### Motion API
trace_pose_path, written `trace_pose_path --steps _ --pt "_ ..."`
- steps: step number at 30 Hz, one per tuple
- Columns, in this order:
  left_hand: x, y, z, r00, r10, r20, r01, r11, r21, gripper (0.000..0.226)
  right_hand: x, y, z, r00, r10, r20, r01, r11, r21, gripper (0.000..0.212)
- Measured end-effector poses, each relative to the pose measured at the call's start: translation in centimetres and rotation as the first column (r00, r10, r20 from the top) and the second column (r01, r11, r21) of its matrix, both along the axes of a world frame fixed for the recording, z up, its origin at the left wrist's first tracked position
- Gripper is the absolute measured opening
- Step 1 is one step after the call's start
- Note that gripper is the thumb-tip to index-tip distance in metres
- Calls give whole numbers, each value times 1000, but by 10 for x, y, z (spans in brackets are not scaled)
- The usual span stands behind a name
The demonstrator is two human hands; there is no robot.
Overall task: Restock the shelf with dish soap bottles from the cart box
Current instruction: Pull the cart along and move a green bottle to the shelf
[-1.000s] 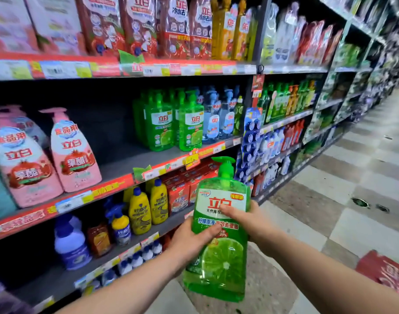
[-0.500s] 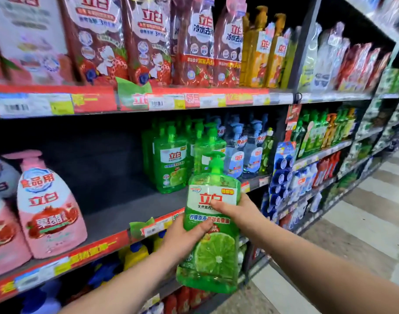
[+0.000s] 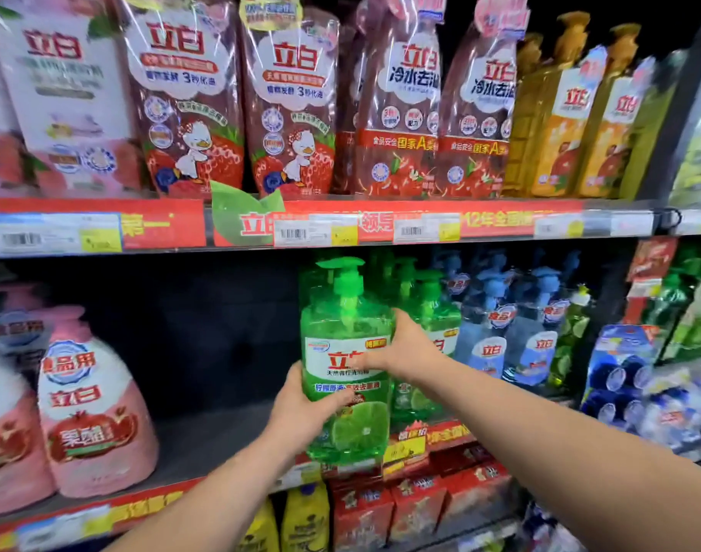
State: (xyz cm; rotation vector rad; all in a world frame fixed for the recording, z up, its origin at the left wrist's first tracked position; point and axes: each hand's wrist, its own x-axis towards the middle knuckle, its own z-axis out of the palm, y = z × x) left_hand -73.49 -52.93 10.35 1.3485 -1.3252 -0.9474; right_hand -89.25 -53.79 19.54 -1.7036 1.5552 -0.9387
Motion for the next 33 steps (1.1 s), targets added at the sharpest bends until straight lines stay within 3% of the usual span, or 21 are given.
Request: trace_pose_path --steps 2,7,10,13,16,19,22,26,33 --pt "-5 -10 -2 1000 30 -5 -30 1000 8 64 -2 -12 -3 1000 16 -20 -16 1000 5 90" --pt "-13 -32 -14 996 82 29 -83 996 31 67 -5 -39 -10 994 16 -110 -11 999 41 113" --pt "-17 -41 -24 995 91 48 -93 995 43 71 -9 -48 -9 960 47 -277 -30 997 66 108" --pt "-20 -49 -28 991 111 74 -114 993 32 71 -10 -51 4 853 24 -521 -77 994 -82 83" --pt "-20 -56 -31 987 130 96 -135 990 51 73 -6 -54 20 675 2 -738 -227 952 -204 58" --pt "-19 -63 -32 990 89 113 -99 992 84 76 -8 -61 27 531 4 -847 -259 953 -158 49" --pt "-21 -69 -30 987 35 156 -54 992 114 82 -16 -66 24 463 7 -887 -253 960 -124 45" --pt "-24 -75 -34 983 22 183 -43 992 115 79 -22 -70 15 455 -44 -889 -255 951 -177 43" --pt "-26 -74 -44 972 85 218 -100 993 61 76 -35 -74 5 579 -39 -814 -238 947 -215 62"
